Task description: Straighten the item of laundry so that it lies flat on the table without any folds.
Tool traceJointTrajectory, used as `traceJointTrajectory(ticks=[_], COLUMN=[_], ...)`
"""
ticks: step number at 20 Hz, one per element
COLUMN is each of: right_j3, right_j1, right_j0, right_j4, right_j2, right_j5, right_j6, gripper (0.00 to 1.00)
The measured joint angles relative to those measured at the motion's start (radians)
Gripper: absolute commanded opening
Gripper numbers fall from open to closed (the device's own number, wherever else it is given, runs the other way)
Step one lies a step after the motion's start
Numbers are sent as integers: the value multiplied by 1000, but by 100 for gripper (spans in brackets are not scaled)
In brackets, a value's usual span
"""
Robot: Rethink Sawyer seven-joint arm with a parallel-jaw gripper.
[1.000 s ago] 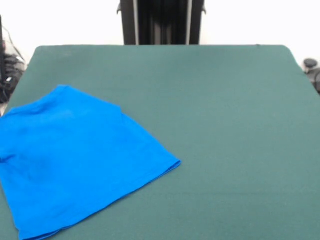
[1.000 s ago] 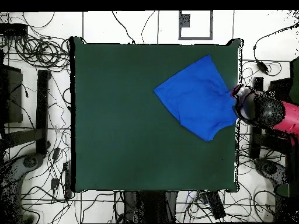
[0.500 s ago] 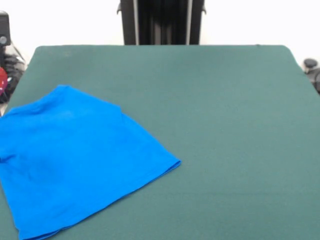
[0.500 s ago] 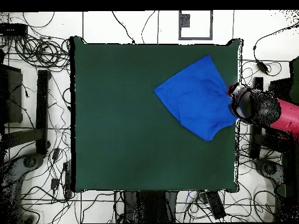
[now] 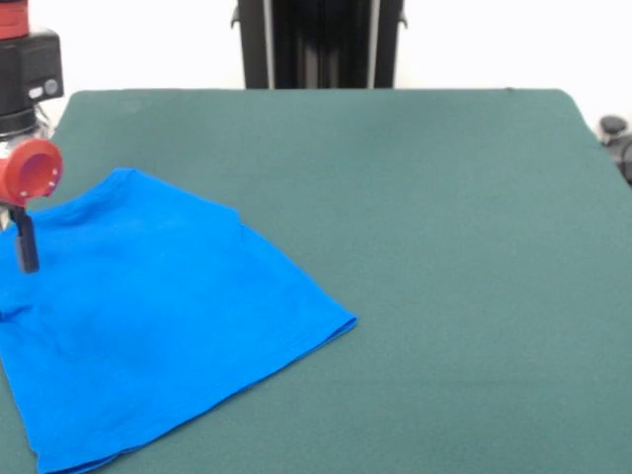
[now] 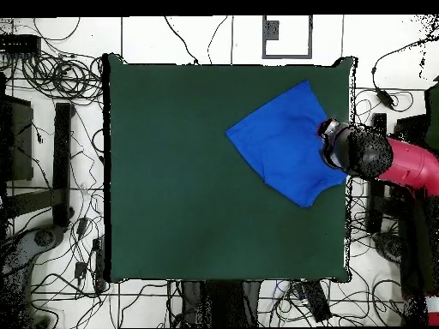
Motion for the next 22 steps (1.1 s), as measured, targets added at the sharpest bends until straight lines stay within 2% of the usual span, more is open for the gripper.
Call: traceJointTrajectory(ticks=[22], right_j3=[35], right_j1=[3], right_j0=[45], right_j4=[54], right_j2=[-6], right_j5=[0], right_j6=[0], gripper=[100])
